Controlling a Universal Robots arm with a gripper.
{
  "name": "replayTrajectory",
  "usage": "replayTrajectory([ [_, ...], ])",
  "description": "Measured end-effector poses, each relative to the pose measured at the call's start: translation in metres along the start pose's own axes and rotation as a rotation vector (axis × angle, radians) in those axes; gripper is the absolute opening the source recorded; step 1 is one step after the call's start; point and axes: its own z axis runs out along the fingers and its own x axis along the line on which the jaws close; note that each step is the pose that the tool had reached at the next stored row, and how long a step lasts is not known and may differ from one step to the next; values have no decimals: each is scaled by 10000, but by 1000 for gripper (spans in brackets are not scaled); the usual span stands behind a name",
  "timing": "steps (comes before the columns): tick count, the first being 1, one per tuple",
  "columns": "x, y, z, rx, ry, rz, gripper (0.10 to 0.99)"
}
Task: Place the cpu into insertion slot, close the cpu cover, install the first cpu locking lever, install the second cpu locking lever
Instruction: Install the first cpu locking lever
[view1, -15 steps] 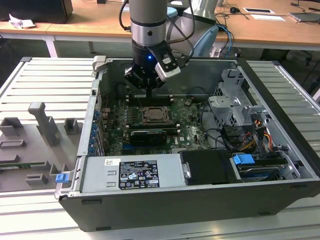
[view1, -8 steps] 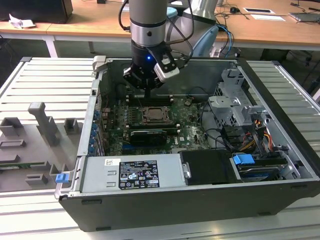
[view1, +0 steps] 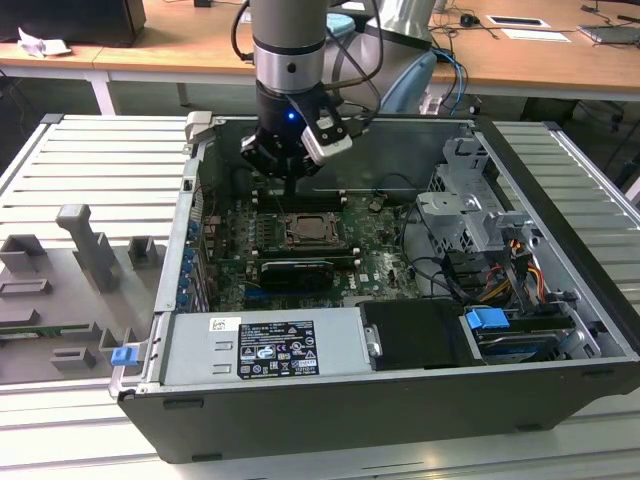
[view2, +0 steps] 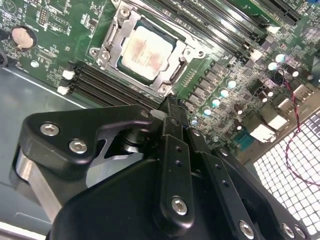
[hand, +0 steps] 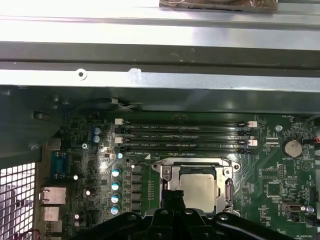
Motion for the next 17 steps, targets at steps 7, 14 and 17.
replayTrajectory([
  [7, 202, 1, 19, 0, -1, -1, 106],
  [14, 386, 38, 53, 0, 0, -4, 106],
  [17, 410, 125, 76, 0, -1, -5, 106],
])
